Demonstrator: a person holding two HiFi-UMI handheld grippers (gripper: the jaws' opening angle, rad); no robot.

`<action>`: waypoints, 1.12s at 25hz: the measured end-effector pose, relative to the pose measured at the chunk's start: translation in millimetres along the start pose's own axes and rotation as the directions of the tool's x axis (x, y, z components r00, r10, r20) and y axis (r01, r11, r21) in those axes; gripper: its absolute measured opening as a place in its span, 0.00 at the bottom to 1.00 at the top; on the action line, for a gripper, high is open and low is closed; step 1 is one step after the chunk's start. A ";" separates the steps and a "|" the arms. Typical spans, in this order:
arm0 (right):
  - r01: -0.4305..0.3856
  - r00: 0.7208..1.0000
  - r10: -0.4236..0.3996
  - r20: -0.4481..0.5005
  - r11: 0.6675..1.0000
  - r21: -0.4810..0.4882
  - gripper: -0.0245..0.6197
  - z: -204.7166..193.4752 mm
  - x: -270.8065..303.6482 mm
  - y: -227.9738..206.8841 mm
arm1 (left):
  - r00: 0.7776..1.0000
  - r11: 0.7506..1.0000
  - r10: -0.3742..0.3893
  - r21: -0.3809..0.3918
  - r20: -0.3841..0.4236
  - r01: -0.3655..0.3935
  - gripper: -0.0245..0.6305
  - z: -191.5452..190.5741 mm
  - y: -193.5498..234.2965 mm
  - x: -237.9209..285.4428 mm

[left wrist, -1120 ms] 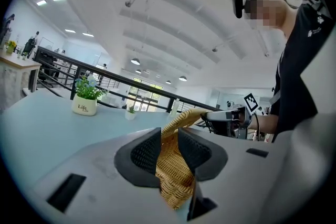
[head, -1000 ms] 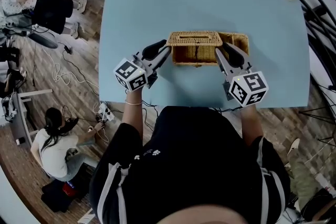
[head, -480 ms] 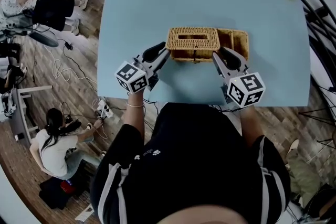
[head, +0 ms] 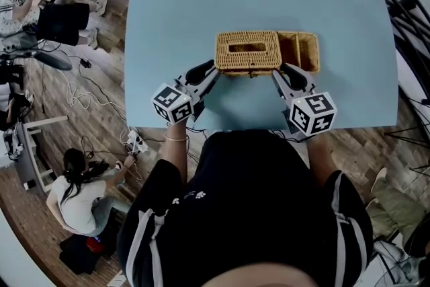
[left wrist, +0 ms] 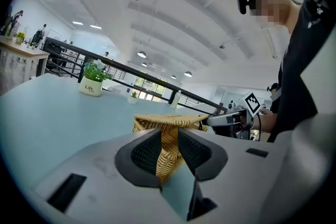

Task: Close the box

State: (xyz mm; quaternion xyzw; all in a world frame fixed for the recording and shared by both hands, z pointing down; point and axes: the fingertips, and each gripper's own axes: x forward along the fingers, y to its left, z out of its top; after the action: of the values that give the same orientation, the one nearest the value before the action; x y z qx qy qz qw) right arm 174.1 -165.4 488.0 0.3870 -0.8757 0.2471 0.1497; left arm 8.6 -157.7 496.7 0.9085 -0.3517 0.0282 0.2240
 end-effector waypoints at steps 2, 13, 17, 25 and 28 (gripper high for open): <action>0.016 1.000 -0.016 -0.010 1.000 0.020 0.21 -5.3 1.9 -1.8 | 1.000 1.000 -0.009 -0.017 -0.011 0.008 0.16 -5.0 1.1 0.8; 0.090 0.995 -0.085 -0.046 0.988 0.122 0.20 -30.7 3.9 6.9 | 0.993 0.996 -0.082 -0.027 -0.089 0.080 0.16 -26.8 -10.9 -0.8; 0.109 0.994 -0.102 -0.051 0.982 0.156 0.20 -33.6 3.2 6.2 | 0.991 0.996 -0.089 -0.027 -0.098 0.086 0.16 -27.6 -12.1 -0.1; 0.129 0.991 -0.122 -0.051 0.974 0.186 0.20 -37.2 2.0 7.5 | 0.989 0.996 -0.084 -0.017 -0.124 0.082 0.16 -33.5 -12.6 -6.5; 0.131 0.991 -0.127 -0.035 0.973 0.187 0.20 -33.8 0.6 9.9 | 0.990 0.997 -0.077 -0.017 -0.114 0.076 0.16 -30.4 -12.4 -10.1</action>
State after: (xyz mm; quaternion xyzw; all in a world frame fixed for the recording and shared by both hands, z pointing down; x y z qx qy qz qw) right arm 168.7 -141.5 513.4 0.4527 -0.8194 0.3235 0.1381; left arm 12.3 -130.4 517.1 0.9168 -0.3032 0.0696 0.2503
